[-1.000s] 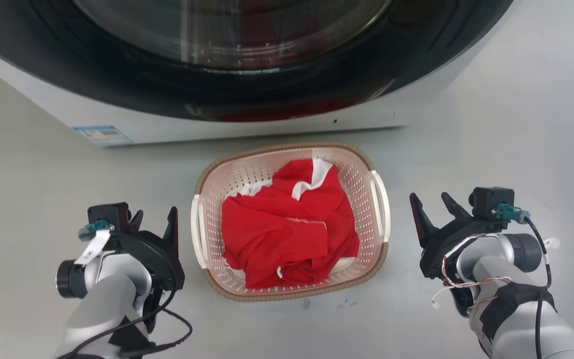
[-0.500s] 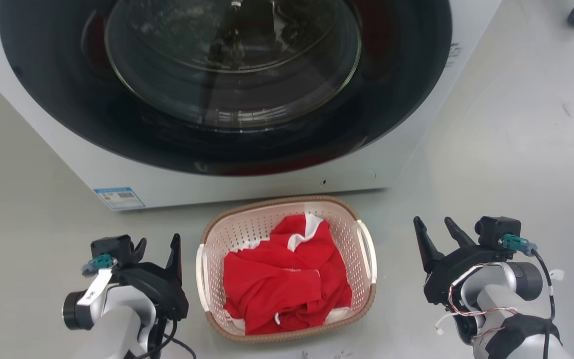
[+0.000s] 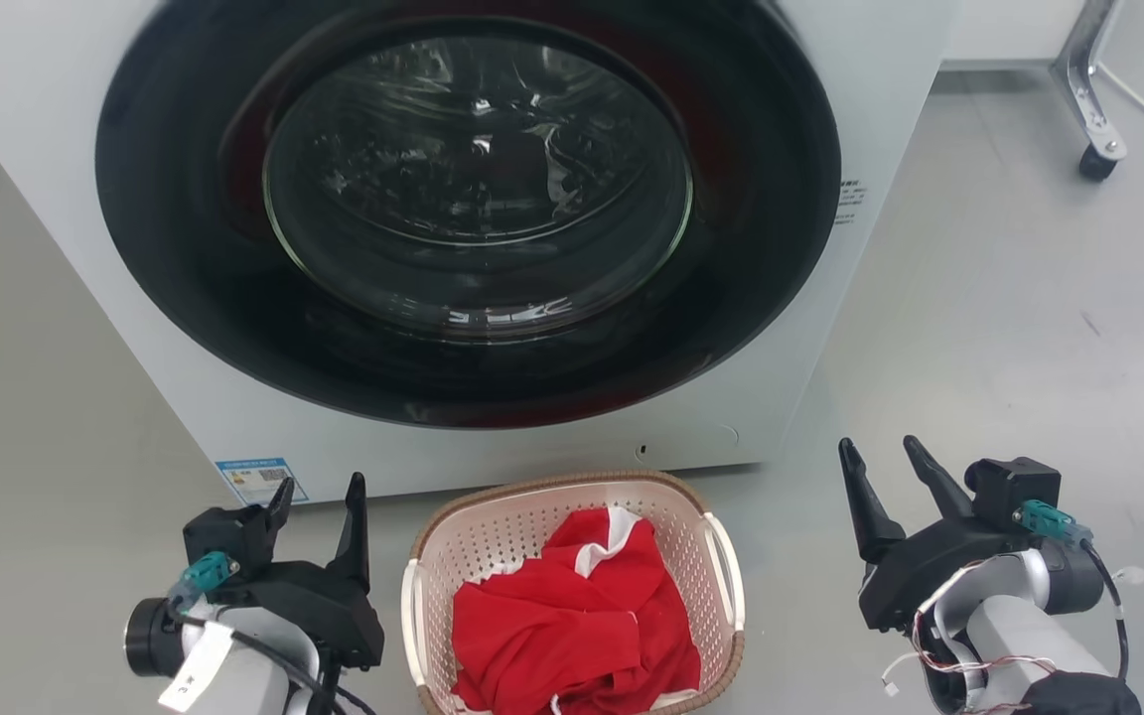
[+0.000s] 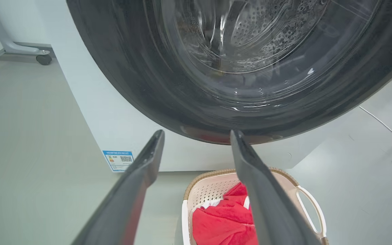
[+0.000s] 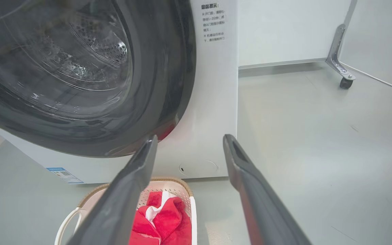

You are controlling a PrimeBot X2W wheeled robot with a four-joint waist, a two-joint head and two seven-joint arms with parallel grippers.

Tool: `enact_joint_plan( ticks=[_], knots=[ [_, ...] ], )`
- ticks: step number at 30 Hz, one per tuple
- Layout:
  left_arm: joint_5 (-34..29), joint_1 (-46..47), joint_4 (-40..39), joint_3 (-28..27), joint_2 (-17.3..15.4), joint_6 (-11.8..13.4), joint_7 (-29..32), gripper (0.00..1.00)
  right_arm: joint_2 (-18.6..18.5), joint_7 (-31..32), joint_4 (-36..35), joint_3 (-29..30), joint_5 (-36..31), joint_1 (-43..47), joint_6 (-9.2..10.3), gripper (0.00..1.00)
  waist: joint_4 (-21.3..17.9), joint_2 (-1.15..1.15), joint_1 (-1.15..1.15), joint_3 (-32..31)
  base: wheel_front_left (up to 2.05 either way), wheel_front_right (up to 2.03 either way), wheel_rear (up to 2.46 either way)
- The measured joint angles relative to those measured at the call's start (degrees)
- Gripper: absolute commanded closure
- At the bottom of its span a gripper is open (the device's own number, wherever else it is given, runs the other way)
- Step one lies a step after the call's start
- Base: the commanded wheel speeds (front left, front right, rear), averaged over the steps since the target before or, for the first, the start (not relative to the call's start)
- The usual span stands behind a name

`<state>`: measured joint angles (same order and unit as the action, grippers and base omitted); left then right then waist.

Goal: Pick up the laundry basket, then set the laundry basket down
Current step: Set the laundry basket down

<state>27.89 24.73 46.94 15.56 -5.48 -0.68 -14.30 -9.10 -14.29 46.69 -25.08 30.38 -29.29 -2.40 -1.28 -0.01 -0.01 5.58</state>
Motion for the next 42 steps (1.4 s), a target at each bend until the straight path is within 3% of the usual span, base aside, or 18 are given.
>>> enact_joint_plan(
  ticks=[11,17,27,42],
  knots=[
    [-4.0,-10.8,-18.4,-0.7,-1.7,3.6,0.0,0.0,-2.4,0.0,-14.1,1.0,-4.3,7.5,3.0,0.0,0.2,0.0,0.0,-3.1,0.0,0.0,0.0],
    [-4.8,-16.8,-27.5,-2.0,-2.1,5.0,0.0,0.0,-3.8,-0.2,-21.6,2.5,-5.4,13.5,5.65,0.0,0.3,0.0,0.0,-3.8,0.0,0.0,0.0],
    [-5.4,-24.1,-33.7,-3.9,-2.1,6.5,0.0,0.0,-4.1,-0.2,-29.5,4.6,-6.3,20.5,7.71,0.0,-0.1,0.01,0.01,-4.8,0.0,0.0,0.0],
    [-6.4,-27.9,-38.7,-5.3,-2.0,7.2,0.3,0.0,-5.0,-0.2,-37.1,6.2,-8.6,25.5,8.51,0.0,0.0,0.01,0.01,-5.4,0.0,0.0,0.0]
  ],
)
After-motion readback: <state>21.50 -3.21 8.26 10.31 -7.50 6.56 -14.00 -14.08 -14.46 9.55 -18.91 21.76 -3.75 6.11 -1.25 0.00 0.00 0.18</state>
